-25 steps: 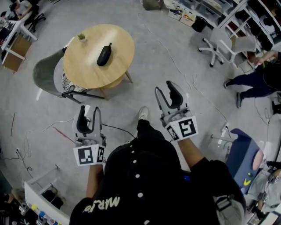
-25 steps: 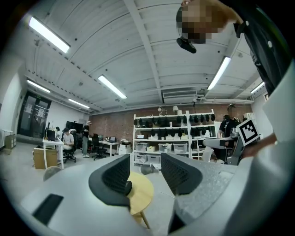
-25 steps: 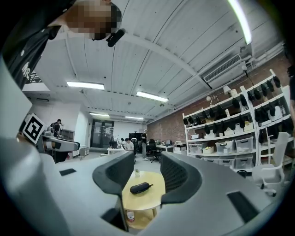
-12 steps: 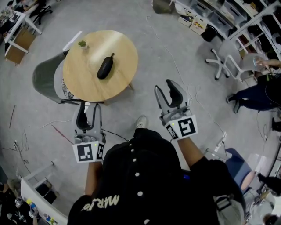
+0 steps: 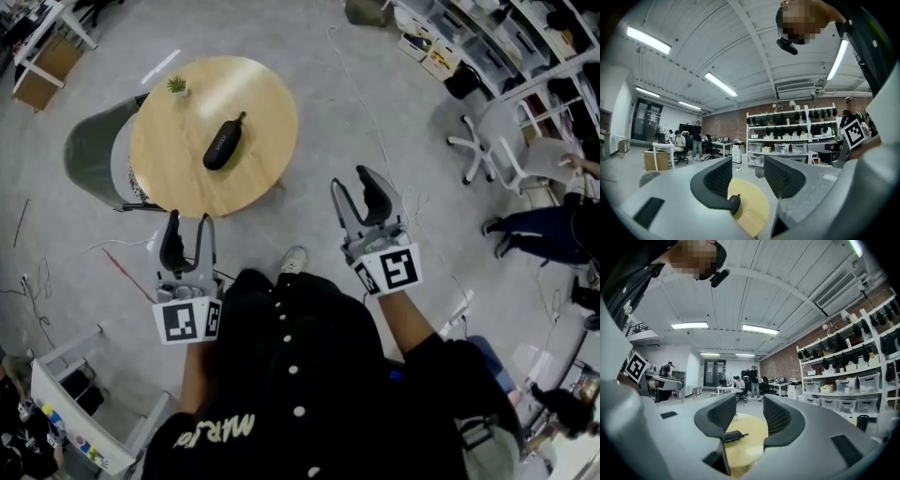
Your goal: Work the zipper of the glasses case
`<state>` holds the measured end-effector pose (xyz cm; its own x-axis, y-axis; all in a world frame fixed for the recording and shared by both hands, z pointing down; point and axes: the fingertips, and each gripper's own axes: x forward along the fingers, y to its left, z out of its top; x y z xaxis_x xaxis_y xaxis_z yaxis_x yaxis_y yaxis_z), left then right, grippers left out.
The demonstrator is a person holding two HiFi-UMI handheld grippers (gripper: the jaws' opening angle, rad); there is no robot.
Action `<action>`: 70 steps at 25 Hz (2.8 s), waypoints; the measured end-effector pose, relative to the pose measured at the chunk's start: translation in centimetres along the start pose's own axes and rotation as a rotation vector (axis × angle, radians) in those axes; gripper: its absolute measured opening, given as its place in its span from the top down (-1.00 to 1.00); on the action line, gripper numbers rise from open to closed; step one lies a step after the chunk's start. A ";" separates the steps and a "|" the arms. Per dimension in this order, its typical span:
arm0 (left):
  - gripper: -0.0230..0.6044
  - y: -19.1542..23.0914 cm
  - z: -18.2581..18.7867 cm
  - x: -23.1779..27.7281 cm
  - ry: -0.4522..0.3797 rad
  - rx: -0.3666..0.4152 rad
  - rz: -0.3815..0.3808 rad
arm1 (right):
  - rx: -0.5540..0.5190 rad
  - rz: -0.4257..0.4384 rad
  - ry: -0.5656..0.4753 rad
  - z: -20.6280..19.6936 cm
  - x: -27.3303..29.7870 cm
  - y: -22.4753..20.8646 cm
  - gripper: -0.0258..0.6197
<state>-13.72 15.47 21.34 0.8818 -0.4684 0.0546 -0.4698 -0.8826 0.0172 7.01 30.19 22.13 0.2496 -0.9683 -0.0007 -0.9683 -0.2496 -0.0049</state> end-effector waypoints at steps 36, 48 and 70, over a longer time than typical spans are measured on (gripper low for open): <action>0.30 15.0 1.2 18.7 -0.031 -0.002 -0.073 | -0.057 -0.058 -0.024 1.8 23.0 -3.6 0.41; 0.31 15.7 -1.4 23.2 0.057 -0.034 -0.084 | -0.024 -0.029 0.044 -0.7 26.7 -6.0 0.41; 0.31 12.3 -22.5 27.8 0.518 -0.041 -0.162 | -0.045 0.426 0.400 -18.3 37.8 -5.5 0.41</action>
<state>4.15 -7.52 45.52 0.8127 -0.2364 0.5325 -0.3403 -0.9345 0.1044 21.65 -5.06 40.44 -0.1740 -0.9065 0.3847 -0.9844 0.1701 -0.0444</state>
